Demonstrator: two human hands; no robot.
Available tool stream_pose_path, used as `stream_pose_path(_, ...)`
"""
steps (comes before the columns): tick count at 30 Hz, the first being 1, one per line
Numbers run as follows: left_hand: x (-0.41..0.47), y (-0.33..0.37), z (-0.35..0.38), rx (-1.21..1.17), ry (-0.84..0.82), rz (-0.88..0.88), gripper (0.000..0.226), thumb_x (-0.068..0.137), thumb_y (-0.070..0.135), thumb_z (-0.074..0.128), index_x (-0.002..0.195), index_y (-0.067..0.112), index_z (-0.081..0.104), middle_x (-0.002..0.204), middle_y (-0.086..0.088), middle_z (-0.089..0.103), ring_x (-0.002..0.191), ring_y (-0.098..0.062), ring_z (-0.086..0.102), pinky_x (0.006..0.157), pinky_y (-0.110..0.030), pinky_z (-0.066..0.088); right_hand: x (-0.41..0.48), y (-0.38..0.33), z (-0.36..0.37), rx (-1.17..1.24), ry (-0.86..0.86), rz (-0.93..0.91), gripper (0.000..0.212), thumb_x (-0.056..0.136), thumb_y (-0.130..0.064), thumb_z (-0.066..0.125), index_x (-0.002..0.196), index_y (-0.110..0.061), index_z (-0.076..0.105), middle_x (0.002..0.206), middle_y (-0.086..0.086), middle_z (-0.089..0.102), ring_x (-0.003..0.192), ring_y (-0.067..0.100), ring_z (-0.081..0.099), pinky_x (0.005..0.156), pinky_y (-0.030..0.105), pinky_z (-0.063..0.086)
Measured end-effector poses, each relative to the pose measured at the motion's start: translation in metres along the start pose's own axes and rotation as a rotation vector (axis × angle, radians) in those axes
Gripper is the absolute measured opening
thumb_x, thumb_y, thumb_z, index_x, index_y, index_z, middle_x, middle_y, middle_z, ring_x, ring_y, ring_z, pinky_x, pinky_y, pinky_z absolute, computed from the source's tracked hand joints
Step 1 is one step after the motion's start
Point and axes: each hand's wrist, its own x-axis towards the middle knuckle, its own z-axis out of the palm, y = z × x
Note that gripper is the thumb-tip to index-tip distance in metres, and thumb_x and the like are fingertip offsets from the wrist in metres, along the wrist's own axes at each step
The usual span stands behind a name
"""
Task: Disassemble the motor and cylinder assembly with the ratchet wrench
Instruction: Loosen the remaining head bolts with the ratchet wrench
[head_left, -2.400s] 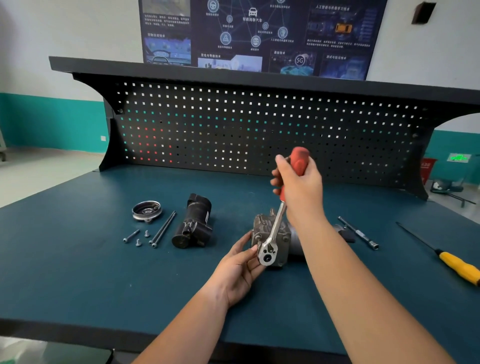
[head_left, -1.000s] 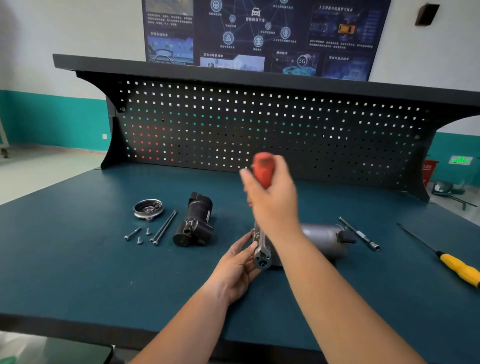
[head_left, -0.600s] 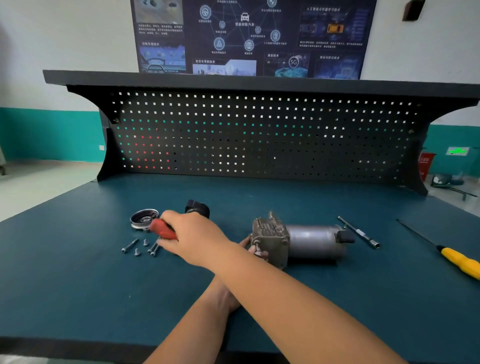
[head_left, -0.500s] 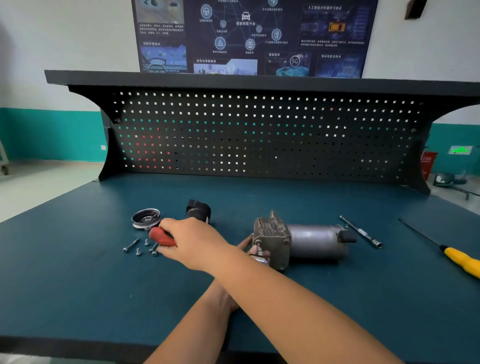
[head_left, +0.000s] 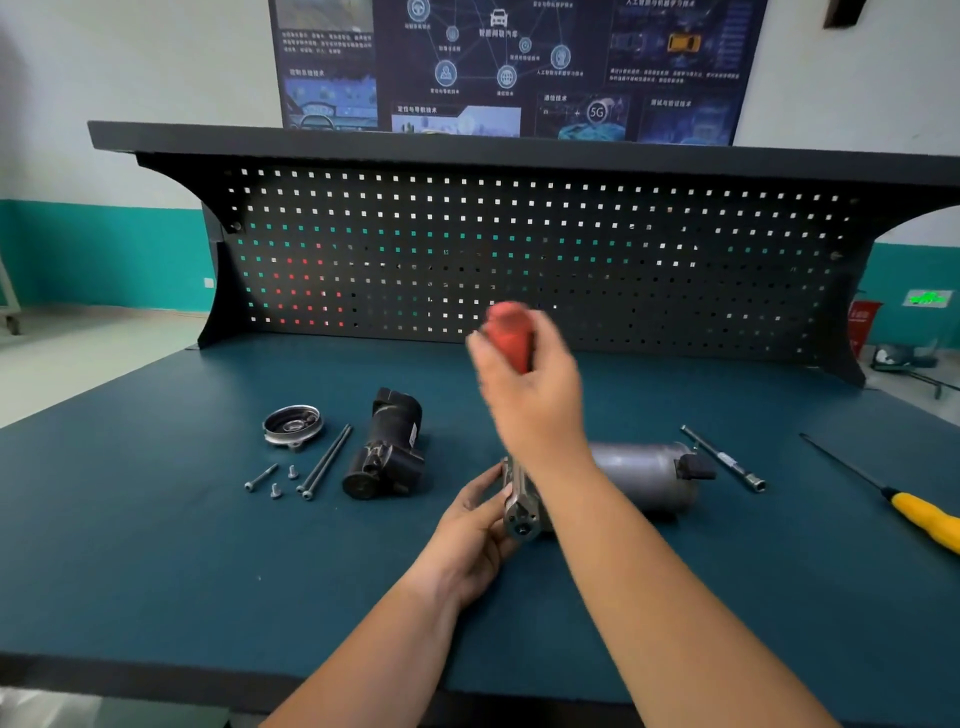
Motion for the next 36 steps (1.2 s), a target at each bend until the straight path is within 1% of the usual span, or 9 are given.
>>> stream_pose_path(3,0.001,0.001,0.000,-0.040,0.001,-0.009,0.032,0.090,0.008,0.056,0.122,0.013,0.054,0.081,-0.004,0.075,0.064,-0.012,0.071,0.052,-0.023,0.055,0.002,0.005,-0.036,0.232,0.330,0.076,0.017,0.091,-0.010,0.058,0.090,-0.026,0.051,0.053,-0.013,0.053,0.040,0.003,0.043,0.039,0.017,0.036)
stream_pose_path(6,0.001,0.001,0.002,-0.064,-0.010,-0.025,0.031,0.087,0.008,0.058,0.117,0.014,0.056,0.082,-0.005,0.075,0.067,-0.014,0.072,0.054,-0.024,0.056,-0.011,0.020,-0.073,0.389,0.681,0.176,0.014,0.097,-0.015,0.049,0.087,-0.023,0.044,0.051,-0.013,0.051,0.041,0.001,0.042,0.042,0.016,0.037)
stream_pose_path(8,0.000,0.001,0.003,-0.068,0.001,-0.027,0.039,0.078,0.012,0.063,0.117,0.014,0.056,0.079,-0.006,0.074,0.067,-0.014,0.072,0.054,-0.024,0.056,-0.030,0.036,-0.090,0.513,0.884,0.311,0.014,0.099,-0.020,0.048,0.086,-0.023,0.043,0.057,-0.011,0.049,0.043,0.001,0.043,0.045,0.016,0.038)
stream_pose_path(11,0.000,0.001,0.003,-0.057,-0.005,-0.004,0.049,0.069,0.015,0.066,0.117,0.014,0.056,0.076,-0.008,0.074,0.066,-0.014,0.071,0.054,-0.023,0.056,-0.059,0.061,-0.099,0.744,1.081,0.513,0.013,0.101,-0.023,0.047,0.090,-0.021,0.040,0.067,-0.007,0.042,0.039,0.002,0.042,0.043,0.015,0.039)
stream_pose_path(14,0.000,0.002,0.002,-0.073,-0.026,0.008,0.044,0.075,0.014,0.065,0.118,0.011,0.055,0.077,-0.010,0.074,0.067,-0.014,0.072,0.054,-0.023,0.055,-0.068,0.065,-0.095,0.792,1.161,0.528,0.011,0.100,-0.023,0.048,0.104,-0.019,0.038,0.067,-0.006,0.044,0.039,0.002,0.043,0.043,0.015,0.041)
stream_pose_path(18,-0.001,0.004,0.001,-0.089,-0.028,-0.014,0.027,0.089,0.009,0.056,0.116,0.010,0.057,0.078,-0.011,0.074,0.067,-0.015,0.072,0.053,-0.023,0.055,-0.060,0.052,-0.088,0.620,1.124,0.405,0.014,0.100,-0.026,0.048,0.089,-0.022,0.040,0.066,-0.008,0.047,0.045,0.002,0.045,0.050,0.018,0.041)
stream_pose_path(22,0.000,0.004,0.000,-0.103,-0.020,-0.015,0.023,0.091,0.008,0.054,0.114,0.009,0.058,0.077,-0.009,0.073,0.068,-0.013,0.072,0.053,-0.024,0.056,-0.047,0.034,-0.076,0.486,1.007,0.187,0.011,0.100,-0.022,0.047,0.090,-0.023,0.042,0.060,-0.011,0.050,0.047,0.003,0.046,0.048,0.018,0.041)
stream_pose_path(26,0.000,0.003,0.001,-0.110,-0.011,-0.030,0.024,0.092,0.009,0.054,0.116,0.010,0.058,0.080,-0.008,0.074,0.069,-0.014,0.072,0.053,-0.024,0.056,-0.033,0.022,-0.068,0.392,0.813,0.087,0.012,0.099,-0.018,0.047,0.090,-0.023,0.041,0.056,-0.014,0.049,0.046,0.004,0.044,0.047,0.018,0.041)
stream_pose_path(36,-0.002,0.003,0.001,-0.027,-0.020,-0.036,0.030,0.093,0.016,0.053,0.123,0.013,0.054,0.085,-0.009,0.073,0.065,-0.017,0.070,0.054,-0.025,0.055,0.003,0.002,-0.043,0.066,0.298,0.010,0.015,0.095,-0.013,0.054,0.090,-0.023,0.044,0.054,-0.009,0.048,0.042,0.005,0.043,0.043,0.020,0.039)
